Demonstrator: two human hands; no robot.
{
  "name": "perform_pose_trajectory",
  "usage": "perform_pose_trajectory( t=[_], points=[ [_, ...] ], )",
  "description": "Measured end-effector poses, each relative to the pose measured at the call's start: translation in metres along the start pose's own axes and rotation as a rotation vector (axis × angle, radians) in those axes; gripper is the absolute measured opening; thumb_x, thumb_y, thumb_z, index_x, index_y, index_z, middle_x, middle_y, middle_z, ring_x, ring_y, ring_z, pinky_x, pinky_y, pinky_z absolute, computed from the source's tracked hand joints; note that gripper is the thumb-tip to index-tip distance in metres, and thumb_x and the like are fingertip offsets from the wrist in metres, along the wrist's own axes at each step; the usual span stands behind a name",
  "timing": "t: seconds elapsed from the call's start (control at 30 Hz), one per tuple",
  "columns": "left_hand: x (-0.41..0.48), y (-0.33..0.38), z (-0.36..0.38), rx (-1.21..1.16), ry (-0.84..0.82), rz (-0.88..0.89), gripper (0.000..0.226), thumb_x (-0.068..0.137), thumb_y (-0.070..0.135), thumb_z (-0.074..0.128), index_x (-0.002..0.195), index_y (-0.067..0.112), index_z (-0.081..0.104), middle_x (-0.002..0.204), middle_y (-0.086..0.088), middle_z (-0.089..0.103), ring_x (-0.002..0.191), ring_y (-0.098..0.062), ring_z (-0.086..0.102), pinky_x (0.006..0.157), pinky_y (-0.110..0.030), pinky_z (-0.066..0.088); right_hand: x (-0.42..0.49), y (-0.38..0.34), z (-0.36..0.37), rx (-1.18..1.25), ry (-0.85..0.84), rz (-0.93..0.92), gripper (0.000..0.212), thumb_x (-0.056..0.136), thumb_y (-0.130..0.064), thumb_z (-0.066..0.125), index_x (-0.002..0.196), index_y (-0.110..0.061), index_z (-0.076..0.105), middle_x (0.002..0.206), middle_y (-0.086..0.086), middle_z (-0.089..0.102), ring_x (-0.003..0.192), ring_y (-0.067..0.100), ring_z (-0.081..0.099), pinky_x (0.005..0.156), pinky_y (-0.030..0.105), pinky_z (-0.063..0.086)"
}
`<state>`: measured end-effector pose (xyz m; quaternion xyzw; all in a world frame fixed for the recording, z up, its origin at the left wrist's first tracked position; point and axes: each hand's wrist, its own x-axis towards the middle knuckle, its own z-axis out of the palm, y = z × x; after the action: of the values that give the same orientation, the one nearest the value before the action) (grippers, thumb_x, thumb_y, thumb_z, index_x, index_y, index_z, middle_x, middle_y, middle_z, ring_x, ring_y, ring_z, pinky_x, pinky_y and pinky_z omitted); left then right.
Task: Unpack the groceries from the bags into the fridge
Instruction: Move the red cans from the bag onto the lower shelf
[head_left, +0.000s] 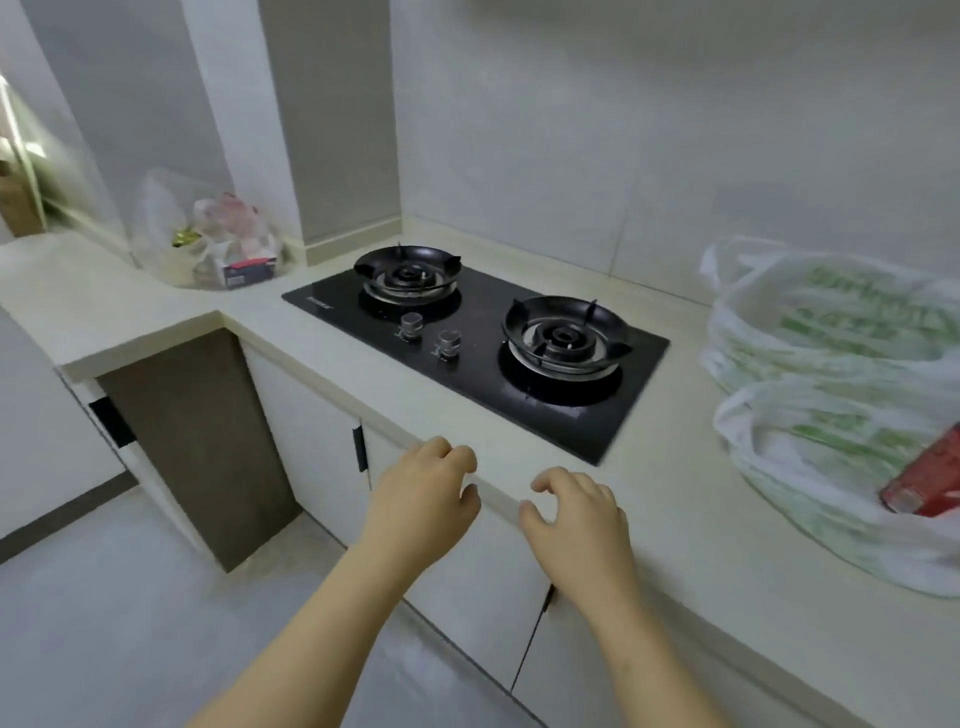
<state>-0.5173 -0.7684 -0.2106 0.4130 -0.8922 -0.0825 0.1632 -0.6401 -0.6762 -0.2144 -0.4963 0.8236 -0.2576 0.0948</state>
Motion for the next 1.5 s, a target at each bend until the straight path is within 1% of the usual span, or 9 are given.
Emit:
perform_pose_trajectory(
  t=[0.13,0.3,0.43,0.57,1.03,1.13,1.2,1.3,1.5],
  points=[
    [0.062,0.02,0.012,-0.023,-0.052,0.168,0.033,0.095,0.03,0.041,0.126,0.022,0.049,0.121,0.005,0.051,0.113,-0.015,0.045,0.083,-0.025,0.044,0.037,0.019,-0.015,-0.002,0.108,0.142,0.026,0.093,-0.032,0.047,0.118,-0.025,0.052,0.122,-0.009,0.053,0.116,0.015,0.041,0.096,0.027,0.033],
    [0.12,0.057,0.032,-0.047,-0.1,0.37,0.028,0.094,0.03,0.043,0.118,0.022,0.054,0.111,0.005,0.053,0.102,-0.015,0.048,0.078,-0.026,0.047,0.061,0.052,-0.035,-0.003,0.251,0.312,0.025,0.092,-0.032,0.05,0.115,-0.024,0.054,0.117,-0.006,0.056,0.112,0.018,0.045,0.093,0.029,0.037],
    [0.147,0.1,0.055,-0.102,-0.15,0.454,0.03,0.093,0.032,0.044,0.119,0.022,0.054,0.11,0.005,0.052,0.103,-0.016,0.047,0.072,-0.026,0.044,0.062,0.088,-0.049,-0.007,0.325,0.404,0.023,0.09,-0.029,0.052,0.112,-0.022,0.056,0.114,-0.005,0.058,0.111,0.019,0.047,0.094,0.03,0.038],
    [0.164,0.148,0.076,-0.139,-0.182,0.539,0.033,0.094,0.034,0.044,0.124,0.024,0.051,0.116,0.006,0.052,0.109,-0.015,0.046,0.079,-0.026,0.045,0.067,0.13,-0.07,-0.014,0.404,0.473,0.023,0.09,-0.028,0.054,0.111,-0.021,0.058,0.114,-0.004,0.06,0.111,0.018,0.049,0.093,0.03,0.038],
    [0.2,0.291,0.145,-0.223,-0.226,0.495,0.031,0.094,0.036,0.044,0.123,0.027,0.052,0.116,0.008,0.051,0.107,-0.012,0.049,0.076,-0.023,0.042,0.086,0.29,-0.161,-0.015,0.694,0.537,0.014,0.081,-0.015,0.064,0.095,-0.011,0.067,0.099,0.004,0.064,0.097,0.026,0.056,0.082,0.033,0.043],
    [0.205,0.305,0.152,-0.231,-0.24,0.492,0.032,0.094,0.036,0.044,0.123,0.026,0.052,0.118,0.008,0.051,0.108,-0.012,0.049,0.075,-0.021,0.04,0.093,0.302,-0.17,-0.095,0.785,0.543,0.016,0.078,-0.012,0.067,0.094,-0.01,0.069,0.107,0.008,0.062,0.102,0.032,0.05,0.084,0.034,0.038],
    [0.21,0.311,0.155,-0.224,-0.244,0.492,0.031,0.094,0.036,0.043,0.123,0.027,0.052,0.118,0.01,0.051,0.108,-0.01,0.049,0.073,-0.019,0.038,0.098,0.309,-0.178,-0.136,0.778,0.573,0.027,0.078,-0.015,0.067,0.105,-0.013,0.066,0.126,0.011,0.053,0.115,0.033,0.043,0.094,0.038,0.035],
    [0.218,0.317,0.158,-0.245,-0.261,0.487,0.03,0.094,0.035,0.044,0.122,0.027,0.052,0.119,0.011,0.051,0.108,-0.008,0.049,0.074,-0.018,0.04,0.106,0.32,-0.192,-0.149,0.621,0.668,0.046,0.085,-0.026,0.06,0.129,-0.022,0.05,0.152,0.009,0.022,0.138,0.03,0.018,0.109,0.04,0.021],
    [0.229,0.32,0.164,-0.316,-0.343,0.451,0.028,0.093,0.033,0.047,0.119,0.026,0.055,0.117,0.008,0.053,0.108,-0.008,0.051,0.085,-0.025,0.047,0.124,0.339,-0.208,-0.111,0.475,0.709,0.063,0.091,-0.033,0.052,0.146,-0.03,0.022,0.157,0.007,0.003,0.144,0.026,0.002,0.113,0.041,0.015]
  ],
)
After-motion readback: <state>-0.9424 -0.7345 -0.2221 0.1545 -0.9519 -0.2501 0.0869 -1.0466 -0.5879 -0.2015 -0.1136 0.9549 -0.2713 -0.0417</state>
